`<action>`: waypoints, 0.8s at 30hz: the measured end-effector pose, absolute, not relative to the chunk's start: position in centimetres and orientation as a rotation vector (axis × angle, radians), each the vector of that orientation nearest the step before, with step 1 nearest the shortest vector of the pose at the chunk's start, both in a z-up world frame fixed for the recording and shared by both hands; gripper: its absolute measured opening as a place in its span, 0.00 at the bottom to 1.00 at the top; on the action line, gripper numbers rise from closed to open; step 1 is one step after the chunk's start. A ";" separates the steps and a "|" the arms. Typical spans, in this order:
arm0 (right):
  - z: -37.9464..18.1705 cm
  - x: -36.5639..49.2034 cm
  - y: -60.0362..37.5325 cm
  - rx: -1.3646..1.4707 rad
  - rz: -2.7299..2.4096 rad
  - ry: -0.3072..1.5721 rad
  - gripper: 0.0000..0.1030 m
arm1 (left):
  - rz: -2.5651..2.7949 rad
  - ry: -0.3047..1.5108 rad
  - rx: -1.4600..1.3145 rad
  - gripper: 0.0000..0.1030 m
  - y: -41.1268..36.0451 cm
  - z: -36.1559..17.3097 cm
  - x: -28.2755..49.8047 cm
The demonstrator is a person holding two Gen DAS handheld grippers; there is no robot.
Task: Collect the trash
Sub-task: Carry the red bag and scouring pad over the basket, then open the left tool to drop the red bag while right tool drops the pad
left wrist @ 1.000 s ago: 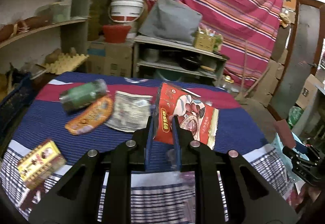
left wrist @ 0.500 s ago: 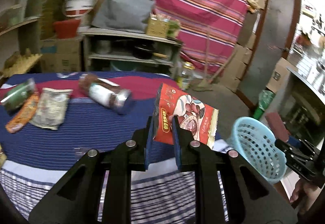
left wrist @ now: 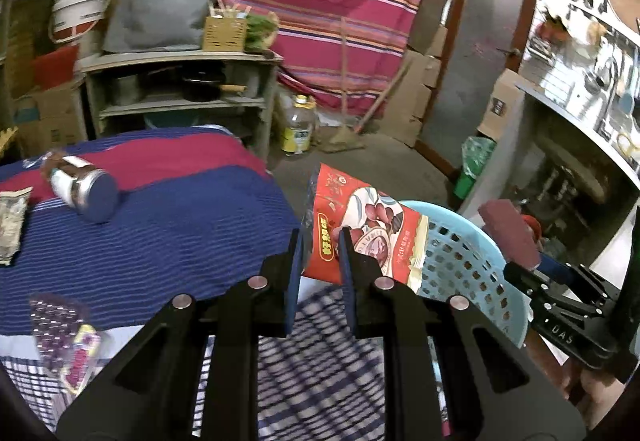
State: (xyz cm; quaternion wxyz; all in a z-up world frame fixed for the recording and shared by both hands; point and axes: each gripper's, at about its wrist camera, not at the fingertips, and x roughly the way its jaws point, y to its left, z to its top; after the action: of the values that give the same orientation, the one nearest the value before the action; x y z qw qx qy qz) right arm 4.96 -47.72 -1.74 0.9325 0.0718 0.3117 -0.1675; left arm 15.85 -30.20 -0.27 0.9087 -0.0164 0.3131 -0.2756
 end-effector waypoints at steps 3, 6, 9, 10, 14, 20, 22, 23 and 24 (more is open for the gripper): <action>-1.9 4.5 -48.3 0.154 -0.350 0.638 0.52 | -0.596 0.654 -0.020 0.16 -32.0 -0.7 15.6; -2.2 4.3 -49.0 0.167 -0.359 0.640 0.52 | -0.623 0.670 -0.002 0.16 -33.7 -1.2 15.3; -2.4 4.1 -49.3 0.175 -0.363 0.641 0.52 | -0.636 0.676 0.018 0.18 -34.7 -1.6 15.2; -2.5 4.1 -49.4 0.177 -0.363 0.642 0.52 | -0.638 0.679 0.021 0.23 -35.0 -1.6 15.2; -2.6 4.1 -49.5 0.177 -0.362 0.643 0.52 | -0.634 0.681 0.004 0.46 -35.3 -1.6 15.3; -3.0 4.2 -49.1 0.180 -0.359 0.648 0.52 | -0.593 0.654 0.008 0.67 -34.1 -1.4 15.1; -3.2 4.3 -48.9 0.184 -0.355 0.652 0.52 | -0.562 0.636 0.019 0.80 -33.3 -1.1 14.9; -3.3 4.4 -48.8 0.185 -0.353 0.653 0.52 | -0.547 0.627 0.021 0.82 -32.9 -0.9 15.0; -3.5 4.4 -48.6 0.189 -0.350 0.655 0.52 | -0.541 0.621 0.022 0.85 -32.2 -0.8 15.0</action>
State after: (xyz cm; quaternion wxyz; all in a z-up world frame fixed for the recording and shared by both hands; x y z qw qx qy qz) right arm 4.45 -48.55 -3.50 0.9275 0.0920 0.3196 -0.1708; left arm 15.02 -32.24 -0.78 0.9163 0.0106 0.3019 -0.2628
